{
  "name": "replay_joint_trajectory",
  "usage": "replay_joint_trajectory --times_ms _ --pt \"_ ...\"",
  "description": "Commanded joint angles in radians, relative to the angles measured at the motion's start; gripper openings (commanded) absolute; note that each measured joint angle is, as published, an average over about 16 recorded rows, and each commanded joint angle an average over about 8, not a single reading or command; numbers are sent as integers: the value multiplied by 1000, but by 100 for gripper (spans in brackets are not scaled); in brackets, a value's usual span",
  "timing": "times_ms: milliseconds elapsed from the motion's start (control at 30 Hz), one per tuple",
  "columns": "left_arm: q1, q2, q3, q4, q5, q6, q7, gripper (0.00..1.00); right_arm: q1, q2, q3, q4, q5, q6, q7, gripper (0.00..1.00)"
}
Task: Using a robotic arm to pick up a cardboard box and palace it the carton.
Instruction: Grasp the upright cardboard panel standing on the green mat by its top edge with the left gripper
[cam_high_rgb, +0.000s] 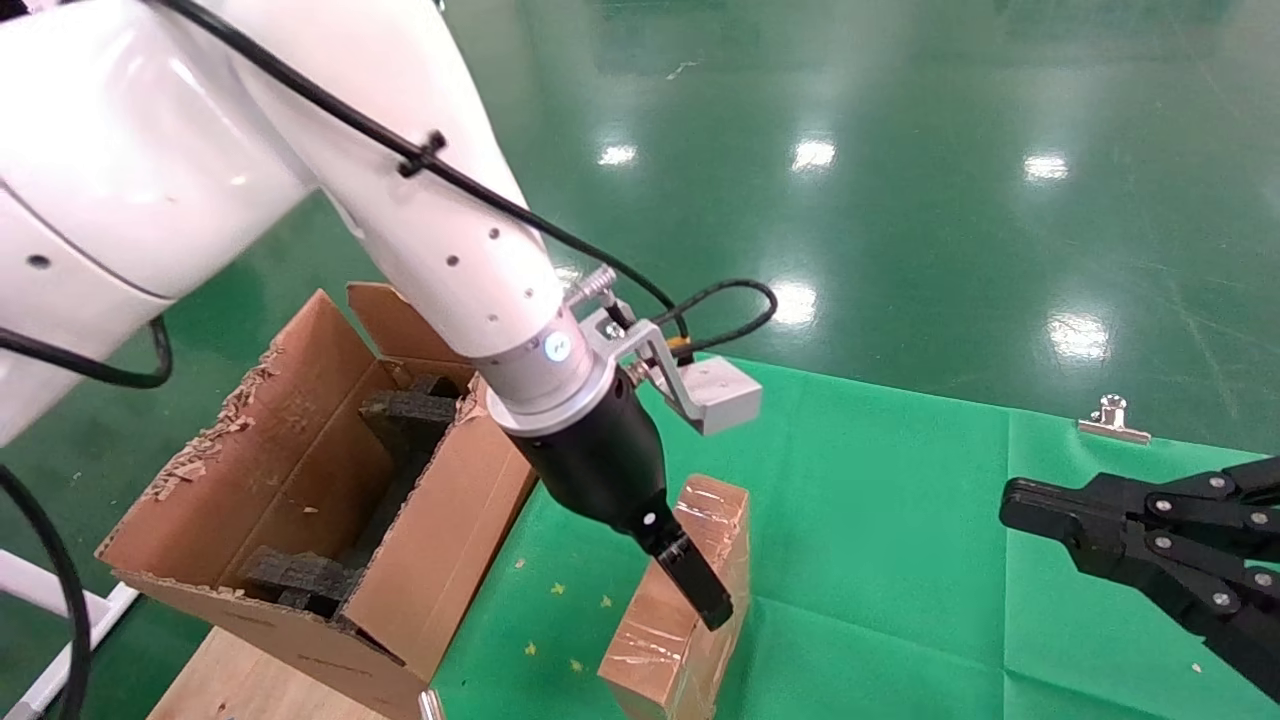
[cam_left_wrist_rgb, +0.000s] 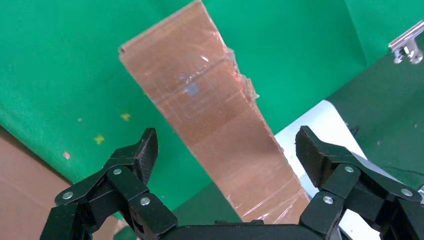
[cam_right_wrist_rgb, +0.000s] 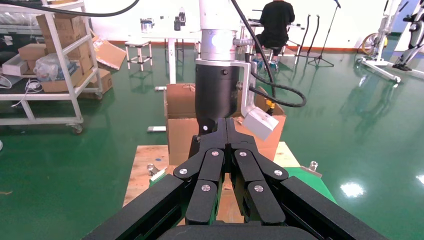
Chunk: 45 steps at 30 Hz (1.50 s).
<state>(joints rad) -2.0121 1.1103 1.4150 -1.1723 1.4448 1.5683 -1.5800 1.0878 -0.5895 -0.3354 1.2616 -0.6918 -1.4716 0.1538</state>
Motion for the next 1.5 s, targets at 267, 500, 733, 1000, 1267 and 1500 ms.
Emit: replay_joint_trajectory --times_ms 267,500,733,1000,1267,1500 --pt "-1 47 53 3 4 -12 -46 100 0 0 0 0 0 0 0 26" --pt "-3 71 80 2 28 -20 -63 38 0 0 0 0 0 0 0 100" --pt "-5 74 84 0 33 -22 -63 0 0 0 0 0 0 0 0 100" --pt "-4 70 78 0 27 -21 -63 0 0 0 0 0 0 0 0 100" --pt "-2 67 75 1 24 -19 -63 0 0 0 0 0 0 0 0 100" --pt "-2 65 74 2 24 -19 -63 0 0 0 0 0 0 0 0 100"
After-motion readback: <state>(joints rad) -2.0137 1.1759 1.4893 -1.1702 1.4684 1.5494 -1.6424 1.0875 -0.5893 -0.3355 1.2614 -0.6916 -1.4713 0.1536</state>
